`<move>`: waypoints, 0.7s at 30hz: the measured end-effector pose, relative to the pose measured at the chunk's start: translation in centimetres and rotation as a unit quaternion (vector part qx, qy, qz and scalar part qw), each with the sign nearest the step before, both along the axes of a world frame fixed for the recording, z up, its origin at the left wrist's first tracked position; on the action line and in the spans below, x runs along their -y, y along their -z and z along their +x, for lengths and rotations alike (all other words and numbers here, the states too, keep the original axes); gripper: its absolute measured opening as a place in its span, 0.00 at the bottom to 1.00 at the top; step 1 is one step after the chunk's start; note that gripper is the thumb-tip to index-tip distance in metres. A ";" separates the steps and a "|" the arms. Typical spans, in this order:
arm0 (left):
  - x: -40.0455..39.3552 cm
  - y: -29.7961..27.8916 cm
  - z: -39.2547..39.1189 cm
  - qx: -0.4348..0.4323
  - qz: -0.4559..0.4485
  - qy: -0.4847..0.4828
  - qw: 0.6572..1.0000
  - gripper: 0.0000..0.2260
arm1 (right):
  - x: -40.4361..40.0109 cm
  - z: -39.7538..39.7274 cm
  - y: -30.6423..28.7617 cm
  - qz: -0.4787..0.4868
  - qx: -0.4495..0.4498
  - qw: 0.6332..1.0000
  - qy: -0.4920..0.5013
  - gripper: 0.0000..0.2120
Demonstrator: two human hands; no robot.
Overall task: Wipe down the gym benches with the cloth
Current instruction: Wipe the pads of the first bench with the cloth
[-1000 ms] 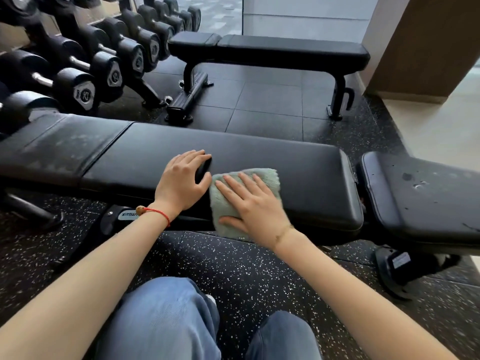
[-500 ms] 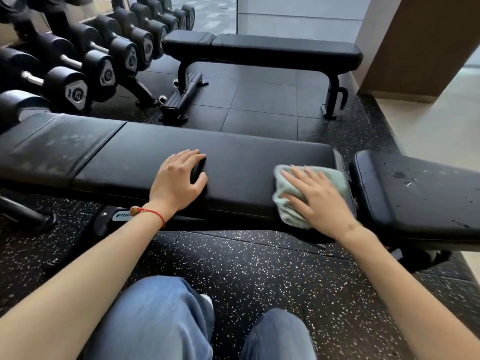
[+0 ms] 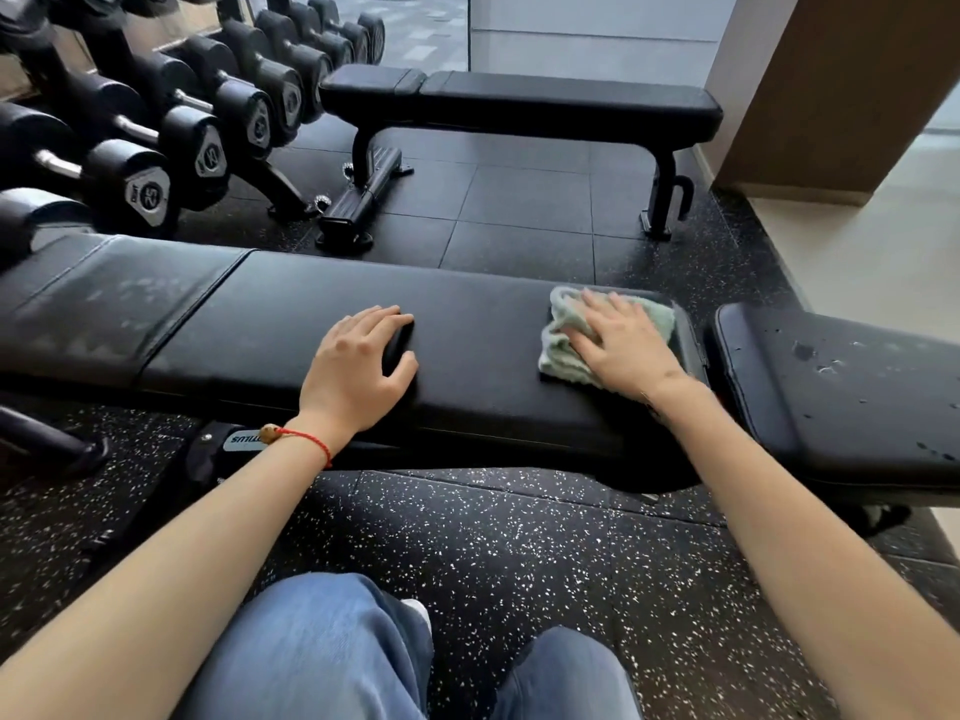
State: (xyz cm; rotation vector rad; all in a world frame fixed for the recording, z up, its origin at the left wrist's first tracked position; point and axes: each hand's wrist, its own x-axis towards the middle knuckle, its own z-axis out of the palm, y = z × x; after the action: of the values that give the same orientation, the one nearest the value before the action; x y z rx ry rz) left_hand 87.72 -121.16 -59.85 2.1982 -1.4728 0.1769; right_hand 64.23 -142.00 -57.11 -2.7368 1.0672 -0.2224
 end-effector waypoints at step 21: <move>-0.3 -0.1 0.0 0.000 0.007 0.001 1.000 0.26 | -1.5 7.6 0.2 -0.025 -0.018 0.996 -0.079 0.24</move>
State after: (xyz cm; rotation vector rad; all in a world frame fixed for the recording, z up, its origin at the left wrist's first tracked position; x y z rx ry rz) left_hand 87.67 -120.82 -59.72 2.2075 -1.4797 0.1672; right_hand 71.84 -140.52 -57.36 -2.8628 0.8589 -0.1770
